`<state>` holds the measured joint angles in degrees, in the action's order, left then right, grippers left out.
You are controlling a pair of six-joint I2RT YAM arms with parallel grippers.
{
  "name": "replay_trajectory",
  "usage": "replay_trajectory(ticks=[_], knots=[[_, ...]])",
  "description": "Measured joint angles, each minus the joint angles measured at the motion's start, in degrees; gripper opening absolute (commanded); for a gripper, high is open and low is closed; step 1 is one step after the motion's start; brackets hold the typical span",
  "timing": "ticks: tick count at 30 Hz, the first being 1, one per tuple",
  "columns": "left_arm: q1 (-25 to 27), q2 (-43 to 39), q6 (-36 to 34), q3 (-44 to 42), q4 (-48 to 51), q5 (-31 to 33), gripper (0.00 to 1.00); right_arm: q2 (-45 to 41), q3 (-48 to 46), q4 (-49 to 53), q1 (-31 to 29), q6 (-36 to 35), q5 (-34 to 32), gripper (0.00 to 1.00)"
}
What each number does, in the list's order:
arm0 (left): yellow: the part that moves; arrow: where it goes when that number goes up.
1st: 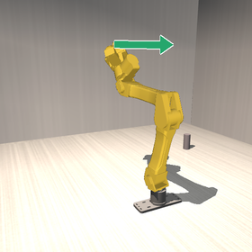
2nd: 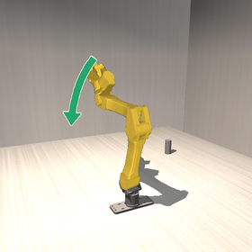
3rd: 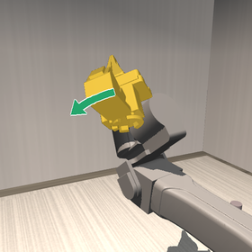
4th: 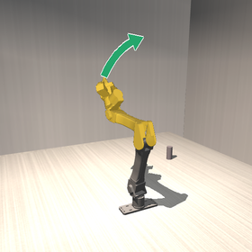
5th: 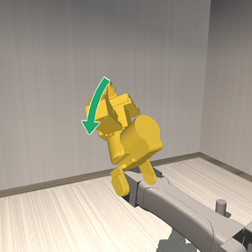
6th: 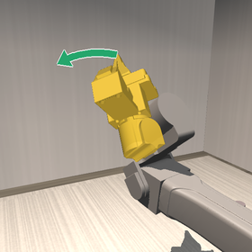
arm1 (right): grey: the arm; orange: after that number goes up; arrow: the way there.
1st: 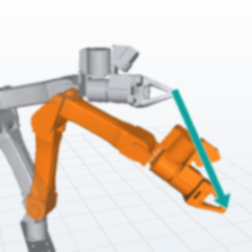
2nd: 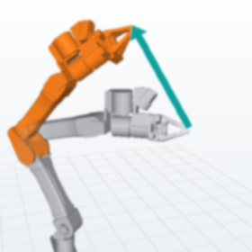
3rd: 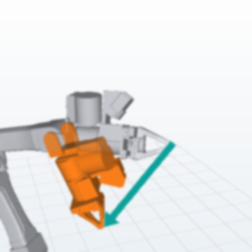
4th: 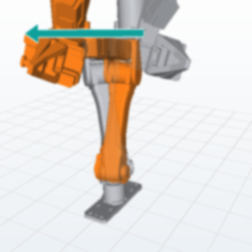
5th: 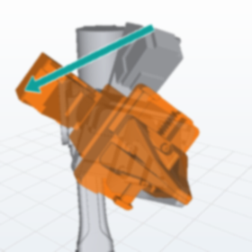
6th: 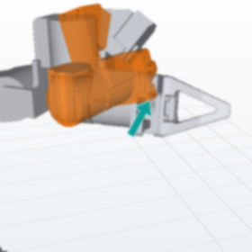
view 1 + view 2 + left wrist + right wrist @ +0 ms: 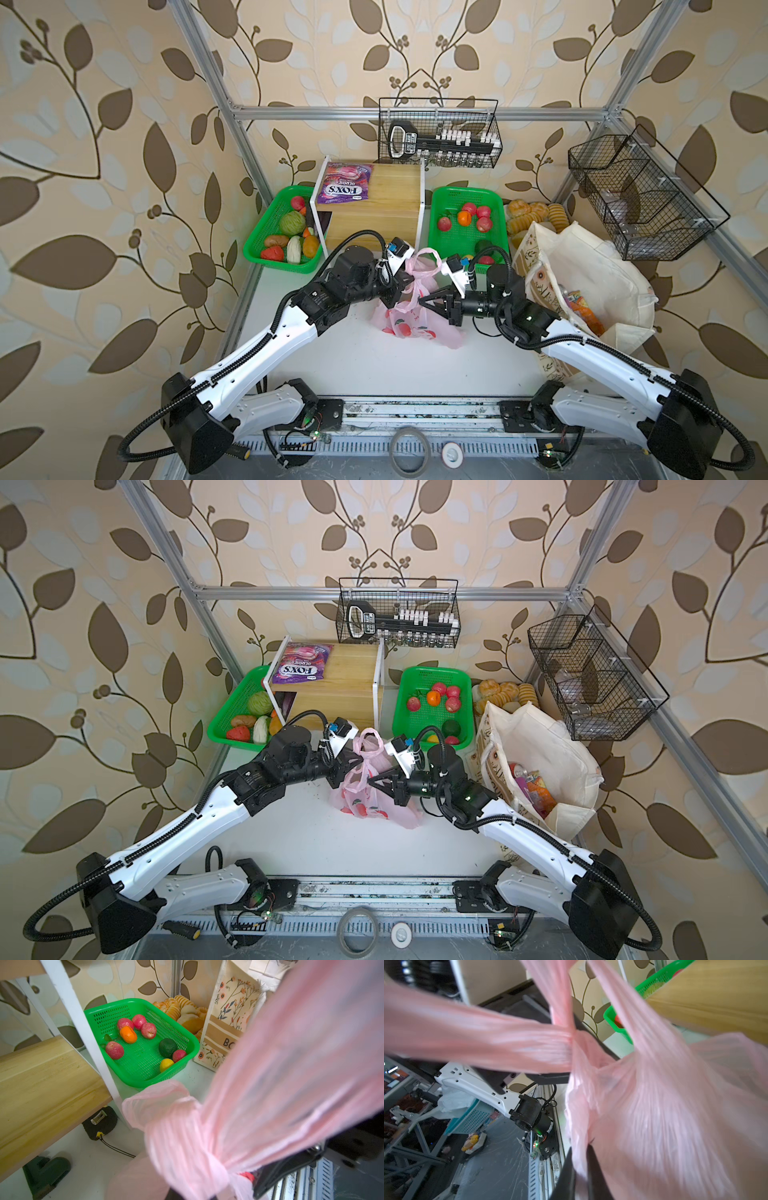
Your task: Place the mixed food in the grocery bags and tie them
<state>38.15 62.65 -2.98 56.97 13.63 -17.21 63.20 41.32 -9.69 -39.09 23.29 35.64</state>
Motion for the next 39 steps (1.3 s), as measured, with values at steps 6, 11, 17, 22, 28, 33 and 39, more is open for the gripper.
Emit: replay_trajectory(ticks=[6, 11, 17, 22, 28, 33, 39], knots=[[0.07, -2.86, 0.04, -2.75, -1.95, 1.4, 0.05, 0.22, -0.09, -2.62, -4.04, 0.55, 0.15, 0.0], [0.09, -5.6, -0.66, -5.31, -3.02, 1.42, 0.05, 1.11, -0.09, -3.3, -7.19, 0.59, 0.39, 0.25], [0.0, -8.17, -1.51, -6.73, -5.97, 1.86, 0.04, -2.05, -0.2, 0.9, -4.46, -1.64, 0.26, 0.44], [0.0, -10.47, -1.88, -9.31, -7.96, 1.4, 0.04, -8.26, -0.2, 1.38, 2.05, -1.95, -1.75, 0.49], [0.0, -10.62, -2.8, -10.25, -9.2, 0.87, 0.04, -6.69, -0.04, -0.22, 3.28, -2.99, -5.35, 0.53], [0.0, -10.62, -2.84, -10.25, -9.42, 0.7, 0.04, 0.46, 1.95, -3.85, 3.19, -1.46, -4.76, 0.59], [0.0, -10.64, -2.89, -10.25, -9.31, 0.72, 0.05, 3.82, 6.58, -4.13, 3.3, -6.38, -4.7, 0.63]])
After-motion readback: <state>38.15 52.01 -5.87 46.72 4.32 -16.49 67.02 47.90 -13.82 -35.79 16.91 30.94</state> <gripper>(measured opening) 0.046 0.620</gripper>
